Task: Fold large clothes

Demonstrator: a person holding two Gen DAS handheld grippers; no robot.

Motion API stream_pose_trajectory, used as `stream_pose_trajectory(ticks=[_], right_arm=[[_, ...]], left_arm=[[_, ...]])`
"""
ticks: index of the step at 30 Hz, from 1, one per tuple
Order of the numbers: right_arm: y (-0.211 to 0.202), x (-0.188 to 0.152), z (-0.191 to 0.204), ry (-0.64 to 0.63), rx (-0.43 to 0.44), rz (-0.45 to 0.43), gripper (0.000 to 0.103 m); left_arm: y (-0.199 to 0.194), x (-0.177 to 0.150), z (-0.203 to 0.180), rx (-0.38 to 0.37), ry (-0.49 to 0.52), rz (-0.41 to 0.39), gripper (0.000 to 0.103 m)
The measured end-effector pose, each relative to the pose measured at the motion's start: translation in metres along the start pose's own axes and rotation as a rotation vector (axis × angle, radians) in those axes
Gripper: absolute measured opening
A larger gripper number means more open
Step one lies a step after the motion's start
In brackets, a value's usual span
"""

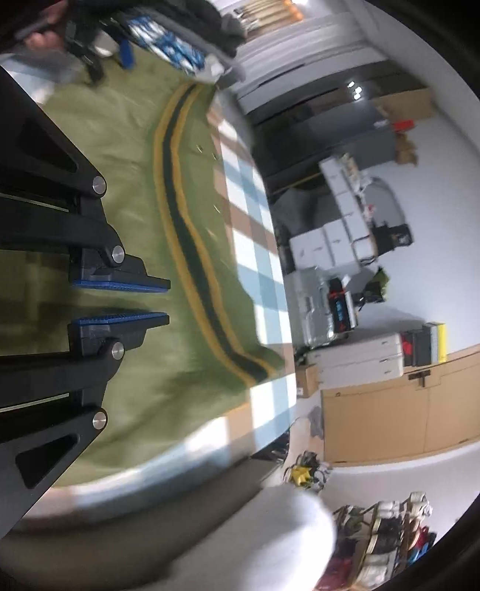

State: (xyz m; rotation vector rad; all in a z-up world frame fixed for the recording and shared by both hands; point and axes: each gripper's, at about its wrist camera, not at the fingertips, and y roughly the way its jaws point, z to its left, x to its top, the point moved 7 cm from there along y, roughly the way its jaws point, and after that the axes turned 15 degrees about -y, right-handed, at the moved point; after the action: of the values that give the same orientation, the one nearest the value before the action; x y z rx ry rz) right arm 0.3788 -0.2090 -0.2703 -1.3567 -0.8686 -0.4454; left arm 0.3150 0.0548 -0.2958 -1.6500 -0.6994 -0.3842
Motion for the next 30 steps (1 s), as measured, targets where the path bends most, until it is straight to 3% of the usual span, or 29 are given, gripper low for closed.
stream_pose_trajectory(ticks=[3, 7, 9, 12, 14, 16, 19, 23, 25, 28, 30], right_arm=[[0.066, -0.011, -0.016, 0.047, 0.026, 0.231, 0.008], [0.063, -0.008, -0.015, 0.056, -0.003, 0.258, 0.007], [0.044, -0.002, -0.005, 0.054, -0.018, 0.218, 0.013], [0.003, 0.000, 0.029, 0.043, 0.071, 0.061, 0.015], [-0.019, -0.010, 0.051, 0.032, 0.094, -0.023, 0.030], [-0.028, -0.026, 0.065, 0.071, 0.150, -0.079, 0.035], [-0.019, -0.049, 0.075, 0.104, 0.199, -0.067, 0.035], [-0.013, -0.064, 0.069, 0.197, 0.223, -0.068, 0.024], [-0.016, -0.063, 0.066, 0.200, 0.220, -0.100, 0.024], [-0.019, -0.059, 0.071, 0.165, 0.235, -0.116, 0.024], [-0.024, -0.055, 0.075, 0.134, 0.225, -0.142, 0.024]], left_arm=[[-0.017, -0.006, 0.023, 0.027, -0.048, -0.031, 0.099], [-0.031, -0.007, 0.049, 0.025, -0.124, -0.043, 0.099], [-0.032, 0.001, 0.058, 0.017, -0.140, -0.054, 0.099], [-0.020, 0.019, 0.053, -0.001, -0.101, -0.069, 0.099], [0.000, 0.023, 0.039, -0.056, -0.033, 0.019, 0.098], [0.024, 0.032, 0.035, -0.046, -0.008, 0.056, 0.088], [0.059, 0.027, 0.043, -0.013, -0.022, 0.178, 0.093], [0.058, 0.026, 0.037, 0.009, 0.007, 0.163, 0.094], [0.043, 0.029, 0.037, 0.027, -0.029, 0.148, 0.084], [0.008, 0.037, 0.034, -0.091, -0.075, 0.073, 0.085], [0.002, 0.028, 0.030, -0.088, -0.068, 0.064, 0.085]])
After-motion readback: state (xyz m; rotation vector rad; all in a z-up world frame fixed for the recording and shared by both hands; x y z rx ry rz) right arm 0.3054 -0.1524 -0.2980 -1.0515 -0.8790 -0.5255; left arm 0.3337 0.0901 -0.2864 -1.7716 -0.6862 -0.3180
